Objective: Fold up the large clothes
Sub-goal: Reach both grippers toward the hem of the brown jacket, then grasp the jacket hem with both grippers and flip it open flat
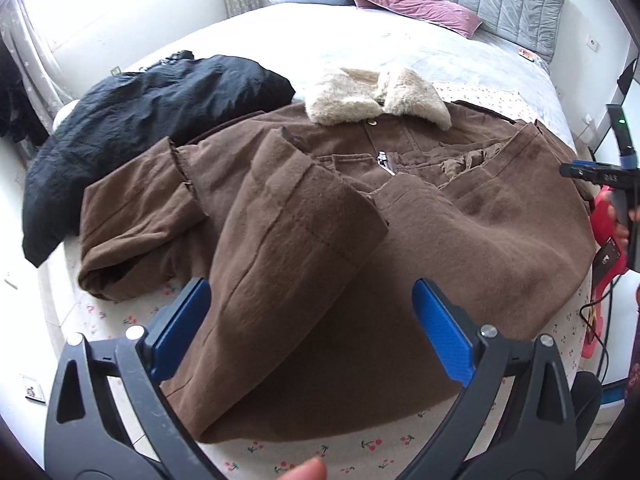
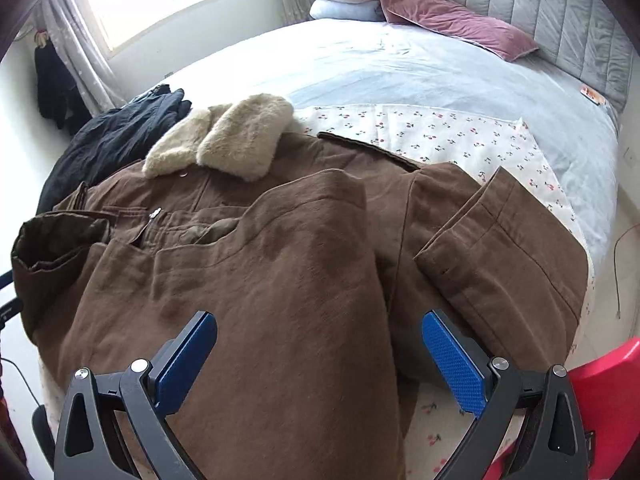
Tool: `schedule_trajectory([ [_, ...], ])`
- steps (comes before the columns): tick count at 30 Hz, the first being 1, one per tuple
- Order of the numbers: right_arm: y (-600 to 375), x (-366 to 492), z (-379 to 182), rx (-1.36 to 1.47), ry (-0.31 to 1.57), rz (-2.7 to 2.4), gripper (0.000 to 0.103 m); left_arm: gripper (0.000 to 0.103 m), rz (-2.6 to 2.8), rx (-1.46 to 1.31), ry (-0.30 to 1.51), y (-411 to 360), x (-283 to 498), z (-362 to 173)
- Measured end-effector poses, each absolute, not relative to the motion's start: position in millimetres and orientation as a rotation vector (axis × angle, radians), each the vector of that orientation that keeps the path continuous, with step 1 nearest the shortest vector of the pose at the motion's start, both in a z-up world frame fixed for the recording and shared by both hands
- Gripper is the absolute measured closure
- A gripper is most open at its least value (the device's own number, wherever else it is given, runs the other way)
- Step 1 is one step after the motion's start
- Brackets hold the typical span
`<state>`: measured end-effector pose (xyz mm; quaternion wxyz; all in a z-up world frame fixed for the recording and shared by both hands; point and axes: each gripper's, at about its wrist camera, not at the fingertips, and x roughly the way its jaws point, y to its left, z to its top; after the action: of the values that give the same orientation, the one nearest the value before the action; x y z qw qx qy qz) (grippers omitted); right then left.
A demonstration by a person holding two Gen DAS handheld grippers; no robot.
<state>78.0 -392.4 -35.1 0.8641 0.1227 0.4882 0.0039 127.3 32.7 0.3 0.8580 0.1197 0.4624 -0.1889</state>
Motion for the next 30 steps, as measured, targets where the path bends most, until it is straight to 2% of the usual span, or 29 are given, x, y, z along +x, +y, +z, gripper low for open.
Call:
schedule_trajectory([
  [3, -408, 96, -49, 0.341, 1.017, 0.053, 0.001, 0.018, -0.398, 0.265, 0.985, 29, 137, -9],
  [4, -411, 100, -51, 0.361, 1.012, 0.065, 0.004, 0.026, -0.394, 0.277, 0.980, 28, 139, -11],
  [6, -412, 109, -55, 0.425, 0.992, 0.123, 0.025, 0.045, -0.395, 0.270, 0.983, 29, 145, -13],
  [7, -411, 112, -57, 0.462, 0.988, 0.150, 0.053, 0.066, -0.399, 0.256, 0.986, 33, 147, -9],
  [8, -409, 113, -57, 0.479, 0.987, 0.171, 0.075, 0.084, -0.404, 0.219, 1.000, 43, 152, -7],
  [10, -401, 106, -48, 0.472, 0.951, 0.216, 0.090, 0.091, -0.410, 0.132, 1.008, 60, 154, 0],
  [15, -389, 50, 4, 0.426, 0.861, 0.257, 0.094, 0.093, -0.451, -0.058, 0.998, 120, 130, 35],
  [22, -370, -61, 66, 0.388, 0.799, 0.270, 0.094, 0.094, -0.498, -0.150, 0.994, 177, 60, 59],
  [28, -359, -159, 64, 0.392, 0.823, 0.230, 0.094, 0.093, -0.507, -0.142, 1.069, 215, -17, 34],
  [30, -354, -194, 50, 0.381, 0.877, 0.206, 0.089, 0.092, -0.496, -0.124, 1.119, 223, -38, 18],
])
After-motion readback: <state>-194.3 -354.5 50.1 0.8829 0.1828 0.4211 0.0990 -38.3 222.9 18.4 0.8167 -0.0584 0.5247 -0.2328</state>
